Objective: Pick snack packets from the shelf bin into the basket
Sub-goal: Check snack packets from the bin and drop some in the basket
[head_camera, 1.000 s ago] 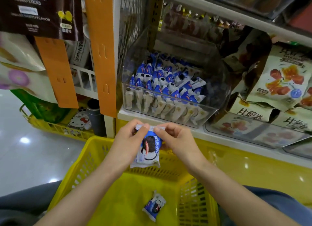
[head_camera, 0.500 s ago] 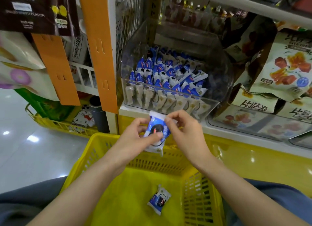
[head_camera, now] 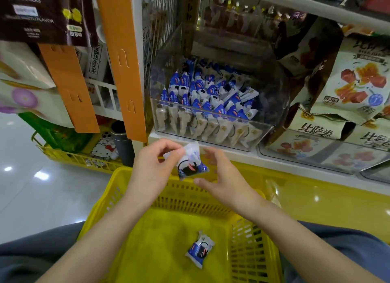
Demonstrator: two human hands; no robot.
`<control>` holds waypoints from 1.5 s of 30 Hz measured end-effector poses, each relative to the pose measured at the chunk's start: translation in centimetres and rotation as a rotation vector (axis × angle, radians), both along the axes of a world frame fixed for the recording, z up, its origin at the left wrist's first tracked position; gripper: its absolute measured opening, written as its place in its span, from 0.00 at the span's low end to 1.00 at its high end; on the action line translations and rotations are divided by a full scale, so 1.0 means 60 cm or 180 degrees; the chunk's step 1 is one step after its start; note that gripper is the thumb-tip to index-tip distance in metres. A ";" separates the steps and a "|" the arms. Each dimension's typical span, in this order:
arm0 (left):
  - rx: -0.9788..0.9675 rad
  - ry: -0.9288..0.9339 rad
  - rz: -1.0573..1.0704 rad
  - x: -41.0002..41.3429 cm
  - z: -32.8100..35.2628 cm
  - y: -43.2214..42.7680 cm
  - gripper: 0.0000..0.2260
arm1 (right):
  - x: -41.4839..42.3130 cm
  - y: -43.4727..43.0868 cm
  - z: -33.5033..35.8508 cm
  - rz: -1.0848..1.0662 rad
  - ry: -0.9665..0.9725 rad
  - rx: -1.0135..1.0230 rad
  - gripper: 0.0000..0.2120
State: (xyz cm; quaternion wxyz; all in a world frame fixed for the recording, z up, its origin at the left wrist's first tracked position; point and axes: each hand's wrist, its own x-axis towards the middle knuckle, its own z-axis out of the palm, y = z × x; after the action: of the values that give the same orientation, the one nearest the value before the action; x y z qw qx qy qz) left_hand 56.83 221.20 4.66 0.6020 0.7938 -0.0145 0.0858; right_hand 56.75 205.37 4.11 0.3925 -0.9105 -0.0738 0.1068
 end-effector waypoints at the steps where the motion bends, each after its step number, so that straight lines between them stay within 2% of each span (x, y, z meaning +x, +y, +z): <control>1: 0.0198 -0.0098 -0.0085 -0.003 0.000 -0.002 0.09 | -0.002 0.002 0.003 0.0037 -0.0250 0.0121 0.29; 4: 0.0326 -0.0159 -0.0280 -0.009 -0.001 -0.010 0.10 | -0.003 0.006 0.013 0.0040 -0.0609 0.0604 0.11; 6: 0.0244 -0.0100 -0.0278 -0.010 -0.004 -0.014 0.08 | -0.002 0.006 0.016 -0.0081 -0.0734 0.0714 0.03; 9: -0.0292 0.0222 -0.0287 -0.010 -0.007 -0.018 0.04 | 0.002 0.004 0.017 -0.0391 -0.0559 0.0983 0.01; 11: -0.0371 0.0339 -0.0296 -0.007 -0.008 -0.018 0.04 | 0.002 0.005 0.018 -0.0391 -0.0475 0.1026 0.01; 13: -0.0446 0.0396 -0.0301 -0.006 -0.007 -0.017 0.05 | -0.004 0.005 0.019 -0.0176 -0.0816 0.0779 0.01; 16: -0.0577 0.0477 -0.0393 -0.005 -0.009 -0.018 0.07 | -0.009 -0.002 0.021 0.0313 -0.1789 -0.0164 0.04; 18: -0.0617 0.0506 -0.0399 -0.005 -0.013 -0.020 0.06 | -0.008 -0.005 0.022 0.0326 -0.1883 -0.0290 0.05; 20: -0.0618 0.0466 -0.0264 -0.003 -0.017 -0.021 0.05 | -0.005 -0.005 0.019 0.0072 -0.1608 0.0065 0.02; 21: -0.0442 0.0376 -0.0135 -0.003 -0.019 -0.020 0.07 | -0.003 -0.004 0.018 -0.0112 -0.1439 0.0288 0.02; 23: 0.0428 -0.0051 0.0059 -0.007 -0.024 -0.016 0.12 | 0.005 -0.003 0.018 -0.0506 -0.1076 0.0668 0.05; 25: 0.1154 -0.0516 -0.0120 -0.014 -0.026 -0.015 0.12 | 0.012 -0.006 0.022 -0.0802 -0.0660 0.1110 0.06; 26: 0.1199 -0.0554 -0.0306 -0.018 -0.028 -0.017 0.10 | 0.014 -0.007 0.023 -0.0896 -0.0468 0.1323 0.05; 29: 0.0623 -0.0066 -0.0693 -0.028 -0.034 -0.029 0.13 | 0.013 -0.004 0.025 -0.0975 -0.0052 0.1757 0.04; 32: 0.0047 0.0244 -0.0667 -0.024 -0.032 -0.035 0.10 | 0.010 0.000 0.028 -0.0720 0.0093 0.2015 0.05; 36: -0.0949 0.0610 -0.0505 -0.012 -0.021 -0.030 0.08 | 0.009 0.000 0.024 -0.0354 -0.0124 0.1506 0.06; 39: -0.1113 0.0721 -0.0490 -0.013 -0.020 -0.031 0.06 | 0.005 0.007 0.020 -0.0375 0.0038 0.1562 0.07; 43: -0.1121 0.0711 -0.0505 -0.015 -0.020 -0.032 0.12 | 0.003 0.006 0.019 -0.0262 -0.0283 0.1226 0.09; 45: -0.1058 0.0675 -0.0466 -0.013 -0.021 -0.031 0.07 | 0.004 0.004 0.018 -0.0248 -0.0323 0.1194 0.10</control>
State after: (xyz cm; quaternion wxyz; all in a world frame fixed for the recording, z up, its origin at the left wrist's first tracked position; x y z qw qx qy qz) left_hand 56.08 219.34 3.40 0.7275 0.6849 0.0057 -0.0410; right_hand 56.96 205.62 5.19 0.5549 -0.8279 -0.0768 0.0298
